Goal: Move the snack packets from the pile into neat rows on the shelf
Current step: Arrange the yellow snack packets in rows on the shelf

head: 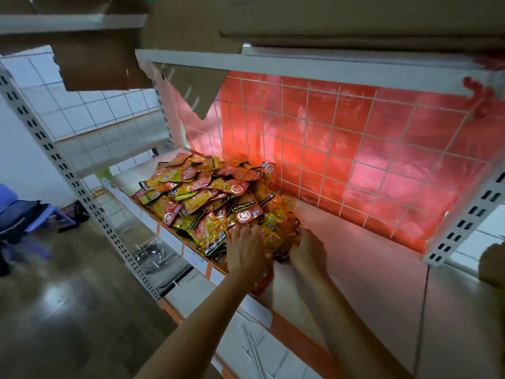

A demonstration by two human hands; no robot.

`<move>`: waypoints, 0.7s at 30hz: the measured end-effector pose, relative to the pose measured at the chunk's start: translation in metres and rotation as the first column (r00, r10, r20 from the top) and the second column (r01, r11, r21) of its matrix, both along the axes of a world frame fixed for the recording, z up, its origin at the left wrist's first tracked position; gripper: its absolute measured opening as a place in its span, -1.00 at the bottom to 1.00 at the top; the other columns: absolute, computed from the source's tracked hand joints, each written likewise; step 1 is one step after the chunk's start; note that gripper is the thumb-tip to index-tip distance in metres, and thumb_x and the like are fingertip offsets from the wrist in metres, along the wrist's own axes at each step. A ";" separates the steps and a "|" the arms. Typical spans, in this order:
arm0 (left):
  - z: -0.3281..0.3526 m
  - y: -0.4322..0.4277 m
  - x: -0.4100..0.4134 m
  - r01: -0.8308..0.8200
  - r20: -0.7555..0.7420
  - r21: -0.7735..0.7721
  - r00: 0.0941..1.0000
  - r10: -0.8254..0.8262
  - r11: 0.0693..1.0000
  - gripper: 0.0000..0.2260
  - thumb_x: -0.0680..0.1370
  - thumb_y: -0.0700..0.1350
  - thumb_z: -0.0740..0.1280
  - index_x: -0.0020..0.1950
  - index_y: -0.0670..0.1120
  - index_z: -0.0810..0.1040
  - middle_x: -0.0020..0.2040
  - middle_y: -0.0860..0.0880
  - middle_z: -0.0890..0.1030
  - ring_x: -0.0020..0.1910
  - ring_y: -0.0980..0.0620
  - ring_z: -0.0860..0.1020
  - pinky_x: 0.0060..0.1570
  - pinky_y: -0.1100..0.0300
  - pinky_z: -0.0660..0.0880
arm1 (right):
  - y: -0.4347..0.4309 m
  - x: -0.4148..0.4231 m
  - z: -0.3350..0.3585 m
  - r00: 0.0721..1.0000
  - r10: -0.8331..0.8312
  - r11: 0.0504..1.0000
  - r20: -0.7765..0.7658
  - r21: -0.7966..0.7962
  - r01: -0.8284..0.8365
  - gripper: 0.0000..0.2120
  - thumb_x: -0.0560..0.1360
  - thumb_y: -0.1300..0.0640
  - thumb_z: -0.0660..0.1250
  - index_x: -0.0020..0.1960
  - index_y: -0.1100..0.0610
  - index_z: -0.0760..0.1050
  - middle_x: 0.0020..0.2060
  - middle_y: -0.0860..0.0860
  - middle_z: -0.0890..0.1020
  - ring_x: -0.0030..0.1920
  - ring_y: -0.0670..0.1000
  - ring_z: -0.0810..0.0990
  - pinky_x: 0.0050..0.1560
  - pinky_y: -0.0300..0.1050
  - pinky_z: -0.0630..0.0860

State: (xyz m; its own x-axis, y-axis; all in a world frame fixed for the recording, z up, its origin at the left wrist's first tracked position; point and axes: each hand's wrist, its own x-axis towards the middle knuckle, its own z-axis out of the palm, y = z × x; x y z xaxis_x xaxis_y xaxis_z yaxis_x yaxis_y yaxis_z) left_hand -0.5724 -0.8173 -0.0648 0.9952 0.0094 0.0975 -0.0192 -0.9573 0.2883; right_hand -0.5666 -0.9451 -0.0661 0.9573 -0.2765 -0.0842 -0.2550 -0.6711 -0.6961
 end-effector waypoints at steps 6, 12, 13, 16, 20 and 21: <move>0.000 -0.004 -0.002 0.176 0.102 -0.221 0.982 -0.157 0.959 -0.35 0.42 0.01 0.48 0.42 -0.06 0.27 0.29 -0.07 0.34 0.20 -0.06 0.43 0.15 0.11 0.43 | -0.012 -0.020 0.007 0.985 -0.172 0.976 -0.002 0.139 0.171 -0.79 0.51 0.18 0.26 0.13 0.18 0.46 0.07 0.13 0.58 0.08 0.16 0.54 0.03 -0.03 0.48; 0.004 -0.032 -0.004 0.338 0.363 -0.417 0.913 -0.186 0.843 -0.48 0.38 -0.22 0.51 0.30 -0.15 0.43 0.16 -0.17 0.44 0.05 -0.20 0.49 -0.11 0.02 0.44 | -0.041 -0.060 0.019 0.940 -0.337 0.919 0.057 0.234 0.316 -0.77 0.54 0.18 0.25 0.16 0.23 0.37 0.06 0.21 0.58 0.08 0.23 0.54 -0.10 -0.10 0.35; 0.003 -0.038 -0.005 0.381 0.397 -0.436 0.894 -0.206 0.815 -0.54 0.41 -0.26 0.47 0.28 -0.16 0.46 0.15 -0.18 0.46 0.02 -0.19 0.50 -0.14 0.06 0.41 | -0.046 -0.068 0.019 0.927 -0.369 0.907 0.072 0.248 0.341 -0.79 0.54 0.20 0.25 0.15 0.22 0.37 0.03 0.19 0.58 0.04 0.21 0.54 -0.12 -0.12 0.34; 0.002 -0.057 -0.014 0.482 0.452 -0.455 0.850 -0.272 0.749 -0.74 0.48 -0.24 0.39 0.16 -0.20 0.54 -0.01 -0.17 0.58 -0.11 -0.13 0.53 -0.20 0.15 0.36 | -0.058 -0.090 0.014 0.874 -0.469 0.861 0.123 0.282 0.423 -0.75 0.49 0.30 0.27 0.15 0.19 0.38 -0.08 0.07 0.56 -0.11 0.09 0.50 -0.20 -0.15 0.31; 0.002 -0.081 -0.030 0.450 0.287 -0.666 0.891 -0.353 0.595 -0.81 0.49 -0.12 0.42 0.07 -0.15 0.59 -0.20 -0.06 0.64 -0.29 0.05 0.53 -0.28 0.19 0.41 | -0.075 -0.114 0.003 0.811 -0.563 0.809 0.158 0.304 0.503 -0.64 0.40 0.29 0.29 0.18 0.08 0.48 -0.10 -0.03 0.63 -0.09 0.03 0.60 -0.11 -0.11 0.51; 0.000 -0.087 -0.033 0.428 0.248 -0.687 0.898 -0.364 0.587 -0.81 0.48 -0.10 0.43 0.06 -0.12 0.61 -0.21 -0.02 0.64 -0.31 0.07 0.52 -0.28 0.20 0.41 | -0.079 -0.120 0.003 0.808 -0.568 0.807 0.154 0.296 0.511 -0.65 0.39 0.27 0.30 0.16 0.07 0.52 -0.09 -0.03 0.66 -0.09 0.02 0.61 -0.12 -0.12 0.52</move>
